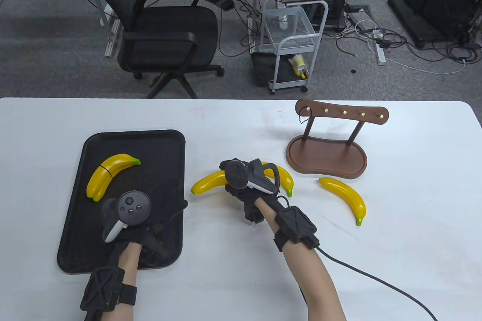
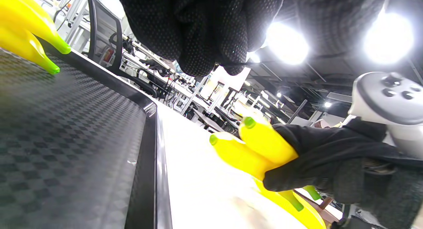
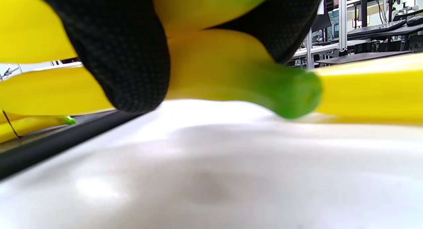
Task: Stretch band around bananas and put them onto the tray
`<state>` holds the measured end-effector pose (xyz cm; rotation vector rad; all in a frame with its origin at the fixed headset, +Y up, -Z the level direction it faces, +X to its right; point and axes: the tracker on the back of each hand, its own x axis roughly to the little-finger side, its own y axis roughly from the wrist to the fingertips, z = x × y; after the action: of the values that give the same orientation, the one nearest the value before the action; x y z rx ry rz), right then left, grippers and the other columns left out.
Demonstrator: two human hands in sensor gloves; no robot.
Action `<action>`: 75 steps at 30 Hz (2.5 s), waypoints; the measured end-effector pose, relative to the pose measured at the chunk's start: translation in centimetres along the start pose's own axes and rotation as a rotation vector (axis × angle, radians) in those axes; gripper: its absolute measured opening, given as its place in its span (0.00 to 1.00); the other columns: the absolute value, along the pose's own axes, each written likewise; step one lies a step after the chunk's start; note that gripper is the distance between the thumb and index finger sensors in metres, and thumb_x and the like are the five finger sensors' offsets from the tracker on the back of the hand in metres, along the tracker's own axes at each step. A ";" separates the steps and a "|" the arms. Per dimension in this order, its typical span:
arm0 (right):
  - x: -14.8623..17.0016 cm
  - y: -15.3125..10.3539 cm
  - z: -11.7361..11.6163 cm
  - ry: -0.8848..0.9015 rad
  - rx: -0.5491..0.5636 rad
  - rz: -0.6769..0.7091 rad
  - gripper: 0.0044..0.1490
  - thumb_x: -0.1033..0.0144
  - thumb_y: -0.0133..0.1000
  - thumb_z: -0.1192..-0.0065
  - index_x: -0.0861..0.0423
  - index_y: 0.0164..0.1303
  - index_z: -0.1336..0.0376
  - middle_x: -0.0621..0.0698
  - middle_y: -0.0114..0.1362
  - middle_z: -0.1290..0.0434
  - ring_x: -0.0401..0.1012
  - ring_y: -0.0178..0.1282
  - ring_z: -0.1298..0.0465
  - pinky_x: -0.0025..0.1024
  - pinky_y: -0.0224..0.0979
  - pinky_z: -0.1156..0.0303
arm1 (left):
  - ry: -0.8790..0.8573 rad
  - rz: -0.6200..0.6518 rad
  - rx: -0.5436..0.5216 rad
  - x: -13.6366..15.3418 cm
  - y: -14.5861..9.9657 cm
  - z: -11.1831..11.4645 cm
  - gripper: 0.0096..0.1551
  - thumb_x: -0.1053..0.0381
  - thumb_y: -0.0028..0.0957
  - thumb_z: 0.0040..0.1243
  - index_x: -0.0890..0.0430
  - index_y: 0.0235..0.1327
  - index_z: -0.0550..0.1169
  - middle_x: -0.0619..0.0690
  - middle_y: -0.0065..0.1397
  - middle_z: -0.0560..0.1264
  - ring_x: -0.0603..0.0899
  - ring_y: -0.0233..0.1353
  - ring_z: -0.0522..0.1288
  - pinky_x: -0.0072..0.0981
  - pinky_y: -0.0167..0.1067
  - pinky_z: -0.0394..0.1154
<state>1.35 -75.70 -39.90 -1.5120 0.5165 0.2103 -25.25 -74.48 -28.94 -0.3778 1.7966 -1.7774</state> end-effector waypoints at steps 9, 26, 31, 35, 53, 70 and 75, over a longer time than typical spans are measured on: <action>0.8 -3.2 2.9 0.029 0.070 -0.029 0.44 0.60 0.47 0.20 0.53 0.73 0.40 0.54 0.75 0.29 0.51 0.68 0.24 0.46 0.66 0.24 | -0.021 0.010 0.018 -0.5 0.0 0.4 0.43 0.32 0.53 0.56 0.50 0.79 0.66 0.48 0.80 0.73 0.58 0.79 0.74 0.51 0.78 0.68; 1.4 -8.4 4.7 -0.002 0.090 -0.040 0.44 0.61 0.48 0.20 0.54 0.73 0.40 0.54 0.75 0.30 0.52 0.68 0.24 0.48 0.66 0.24 | -0.108 0.040 0.120 -2.2 0.2 2.4 0.44 0.30 0.56 0.52 0.56 0.77 0.69 0.53 0.75 0.77 0.63 0.74 0.78 0.56 0.73 0.71; 1.2 -9.1 4.4 -0.008 0.093 -0.036 0.44 0.61 0.48 0.20 0.54 0.73 0.40 0.54 0.75 0.30 0.52 0.68 0.24 0.48 0.65 0.24 | -0.157 0.054 0.180 -2.8 0.4 3.4 0.46 0.29 0.56 0.52 0.58 0.78 0.69 0.55 0.75 0.78 0.63 0.73 0.79 0.57 0.72 0.71; 1.1 -9.2 4.2 -0.002 0.090 -0.035 0.44 0.61 0.48 0.20 0.54 0.74 0.40 0.55 0.75 0.30 0.53 0.68 0.24 0.48 0.65 0.23 | -0.164 0.066 0.225 -3.3 0.6 4.3 0.48 0.29 0.56 0.50 0.60 0.79 0.68 0.55 0.75 0.77 0.64 0.73 0.79 0.57 0.72 0.72; -0.8 -9.6 4.2 0.005 0.105 0.064 0.45 0.61 0.47 0.19 0.55 0.73 0.40 0.55 0.74 0.29 0.54 0.66 0.22 0.46 0.63 0.20 | -0.280 0.066 0.316 -4.0 0.9 5.6 0.53 0.27 0.57 0.47 0.64 0.83 0.64 0.59 0.77 0.76 0.66 0.74 0.77 0.59 0.73 0.71; -3.3 -10.6 4.8 -0.034 0.161 0.206 0.45 0.63 0.48 0.20 0.56 0.74 0.41 0.56 0.76 0.31 0.55 0.68 0.23 0.47 0.65 0.21 | -0.380 0.081 0.345 -4.4 0.8 5.3 0.52 0.29 0.62 0.49 0.66 0.84 0.63 0.64 0.79 0.73 0.70 0.75 0.75 0.62 0.73 0.69; -3.2 -10.5 4.7 -0.015 0.155 0.214 0.46 0.64 0.51 0.23 0.56 0.77 0.44 0.56 0.78 0.34 0.55 0.70 0.26 0.46 0.68 0.23 | -0.374 0.062 0.287 -4.3 0.8 5.0 0.50 0.29 0.63 0.52 0.65 0.84 0.63 0.63 0.79 0.73 0.69 0.75 0.75 0.61 0.73 0.69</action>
<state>4.13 -71.22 -29.16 -1.3037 0.6681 0.3404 -18.75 -76.02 -28.54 -0.4936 1.2634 -1.7533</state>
